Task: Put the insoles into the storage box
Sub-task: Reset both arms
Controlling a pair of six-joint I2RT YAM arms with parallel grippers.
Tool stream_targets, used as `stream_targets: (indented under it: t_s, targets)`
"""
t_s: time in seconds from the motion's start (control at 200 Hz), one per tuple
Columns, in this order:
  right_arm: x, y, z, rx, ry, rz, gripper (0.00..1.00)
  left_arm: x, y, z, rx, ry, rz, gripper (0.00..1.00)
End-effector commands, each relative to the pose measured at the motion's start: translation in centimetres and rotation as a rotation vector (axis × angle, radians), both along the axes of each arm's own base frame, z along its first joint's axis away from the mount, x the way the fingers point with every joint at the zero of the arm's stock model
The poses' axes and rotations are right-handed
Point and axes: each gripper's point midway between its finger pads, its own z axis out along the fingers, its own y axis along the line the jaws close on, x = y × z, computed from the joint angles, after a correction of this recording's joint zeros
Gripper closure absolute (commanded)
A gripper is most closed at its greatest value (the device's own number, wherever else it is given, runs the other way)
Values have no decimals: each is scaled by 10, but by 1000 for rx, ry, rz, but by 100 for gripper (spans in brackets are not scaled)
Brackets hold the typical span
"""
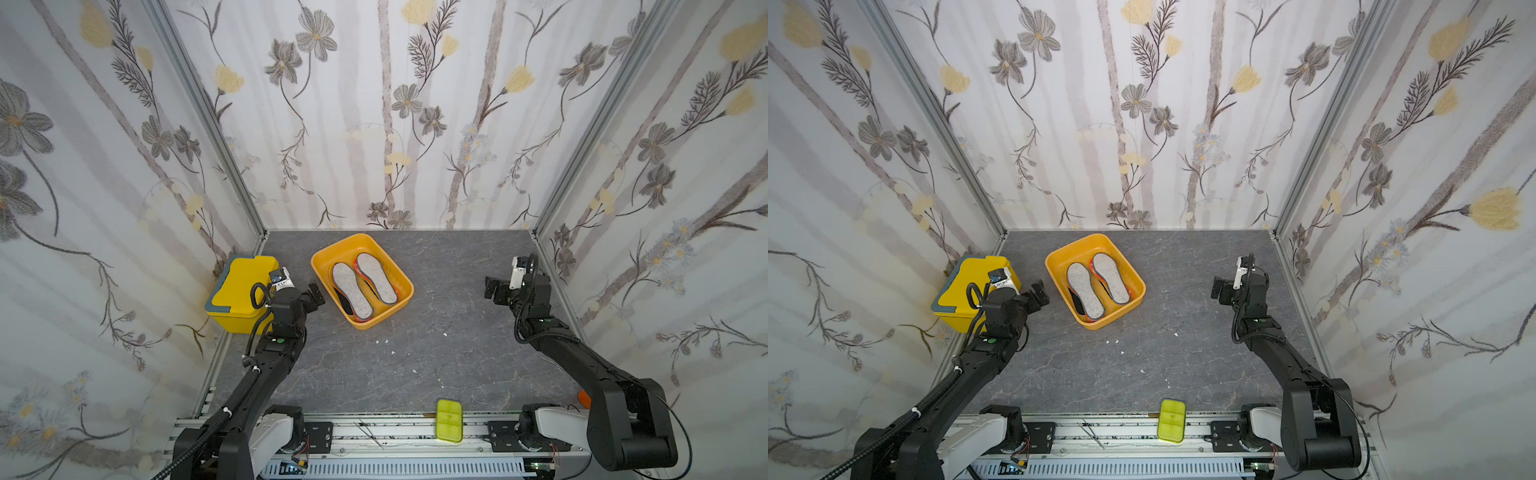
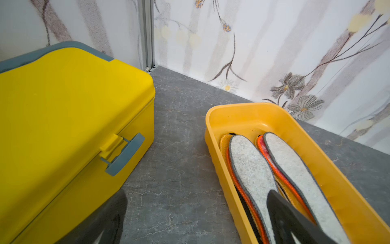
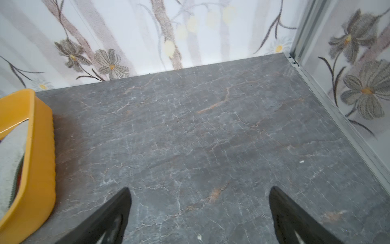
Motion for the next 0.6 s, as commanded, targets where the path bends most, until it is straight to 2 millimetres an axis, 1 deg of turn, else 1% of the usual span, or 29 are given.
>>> stream_targets:
  t_s: [0.0,0.055,0.15,0.235,0.24,0.285,0.315,0.365,0.41,0.485,0.495,0.525,0.594]
  targets:
    - [8,-14,14,-14,-132,-40,0,5,4,19,101,-154,-11,0]
    - [7,-22,0,-59,-113,-66,0,5,5,15,125,-162,-13,0]
    - [7,-32,-18,-105,-94,-108,0,8,7,2,155,-120,-20,0]
    - [6,-39,-24,-118,-139,-138,0,11,6,-8,152,-99,-35,0]
    - [5,-39,-27,-120,-134,-139,0,11,6,-8,150,-100,-37,0]
    - [3,-42,-25,-120,-187,-156,0,13,3,-11,147,-104,-55,0]
    - [3,-42,-25,-122,-183,-153,0,14,2,-15,147,-102,-65,0]
    - [3,-39,-18,-124,-220,-137,0,15,0,-18,152,-106,-78,0]
    - [-2,-39,-14,-133,-268,-140,0,15,-1,-21,158,-109,-88,0]
    - [-11,-43,-20,-125,-294,-163,0,14,-3,-24,165,-118,-100,0]
    - [-12,-43,-18,-124,-312,-164,0,14,-3,-25,165,-120,-103,0]
    - [-15,-41,-16,-125,-345,-153,0,13,-4,-25,167,-129,-110,0]
    - [-20,-36,-20,-132,-342,-125,0,13,-4,-26,167,-144,-111,0]
